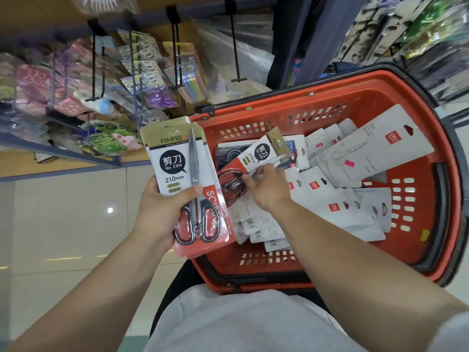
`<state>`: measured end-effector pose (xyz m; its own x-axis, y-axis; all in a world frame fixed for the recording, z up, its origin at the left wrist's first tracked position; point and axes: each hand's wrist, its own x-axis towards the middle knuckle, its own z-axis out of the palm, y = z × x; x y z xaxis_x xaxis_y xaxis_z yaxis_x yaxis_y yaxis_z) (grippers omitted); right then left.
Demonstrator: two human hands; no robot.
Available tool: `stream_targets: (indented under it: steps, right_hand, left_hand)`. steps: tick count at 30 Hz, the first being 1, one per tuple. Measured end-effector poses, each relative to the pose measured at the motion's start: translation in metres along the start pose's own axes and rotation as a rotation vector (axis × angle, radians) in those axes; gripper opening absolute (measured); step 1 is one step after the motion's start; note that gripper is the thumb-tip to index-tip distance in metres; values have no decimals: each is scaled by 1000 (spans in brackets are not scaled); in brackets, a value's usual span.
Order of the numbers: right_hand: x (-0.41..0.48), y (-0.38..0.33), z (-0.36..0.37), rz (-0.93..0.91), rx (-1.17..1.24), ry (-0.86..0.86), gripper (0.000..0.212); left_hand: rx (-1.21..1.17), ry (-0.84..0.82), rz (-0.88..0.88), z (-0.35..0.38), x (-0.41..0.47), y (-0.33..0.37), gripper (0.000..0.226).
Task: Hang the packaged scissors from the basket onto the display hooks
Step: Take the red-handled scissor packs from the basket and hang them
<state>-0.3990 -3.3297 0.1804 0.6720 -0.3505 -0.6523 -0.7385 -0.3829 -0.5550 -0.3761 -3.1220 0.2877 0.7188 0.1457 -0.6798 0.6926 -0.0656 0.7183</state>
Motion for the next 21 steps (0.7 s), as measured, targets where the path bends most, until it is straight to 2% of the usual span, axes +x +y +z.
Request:
stream_targets:
  steps: [2, 6, 9, 12, 16, 17, 20, 21]
  right_hand:
    - [4, -7, 5, 140, 279, 124, 70]
    - [16, -19, 12, 333, 630, 347, 91]
    - [27, -22, 8, 486, 894, 320, 80]
    - [33, -15, 4, 514, 946, 213, 66]
    - [19, -21, -2, 436, 859, 314, 75]
    - [14, -20, -5, 392, 820, 339, 66]
    - [-14, -19, -23, 269, 819, 339, 10]
    - [-24, -19, -29, 214, 817, 334, 6]
  left_hand:
    - [-7, 9, 0, -4, 0, 2, 53]
    - [-19, 18, 3, -10, -1, 4, 53]
    - [-29, 8, 11, -14, -3, 6, 55]
    - [-45, -2, 14, -16, -6, 10, 56]
    - [-105, -9, 17, -17, -16, 13, 55]
    - [-128, -10, 18, -18, -19, 15, 54]
    - [-199, -13, 23, -20, -30, 19, 48]
    - [-221, -13, 26, -21, -34, 21, 43]
